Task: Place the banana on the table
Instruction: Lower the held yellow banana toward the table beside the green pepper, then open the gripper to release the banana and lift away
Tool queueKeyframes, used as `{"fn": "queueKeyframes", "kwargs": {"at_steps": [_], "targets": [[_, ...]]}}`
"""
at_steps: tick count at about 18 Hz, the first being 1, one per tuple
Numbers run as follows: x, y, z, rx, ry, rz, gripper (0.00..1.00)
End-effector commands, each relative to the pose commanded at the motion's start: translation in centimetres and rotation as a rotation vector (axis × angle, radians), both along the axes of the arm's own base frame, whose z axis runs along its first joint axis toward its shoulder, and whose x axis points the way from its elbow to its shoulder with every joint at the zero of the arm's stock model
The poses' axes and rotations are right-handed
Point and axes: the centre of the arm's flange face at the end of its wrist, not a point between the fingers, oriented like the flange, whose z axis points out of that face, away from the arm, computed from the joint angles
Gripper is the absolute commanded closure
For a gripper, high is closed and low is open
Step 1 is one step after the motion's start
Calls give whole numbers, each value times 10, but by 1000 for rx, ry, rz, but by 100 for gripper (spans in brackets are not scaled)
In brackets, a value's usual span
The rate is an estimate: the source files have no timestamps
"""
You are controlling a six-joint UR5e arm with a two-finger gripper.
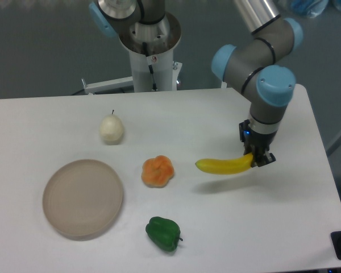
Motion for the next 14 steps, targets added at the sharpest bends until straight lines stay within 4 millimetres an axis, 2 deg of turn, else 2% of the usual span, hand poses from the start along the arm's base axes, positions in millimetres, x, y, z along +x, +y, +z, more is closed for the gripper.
{"fn": "queueKeyframes", "kwargs": {"at_steps": [1,3,5,9,10,12,13,14], "targets": [[-4,17,-3,12,4,25,93],[-7,35,-1,28,13,51,93],[-10,42,-2,33,16,63,92],[3,54,-12,43,27,56,86],[5,56,-20,33,21,52,84],[8,58,-22,29,18,49,65],[10,58,-24,26,15,48,45],[11,58,-28,23,12,48,5]]}}
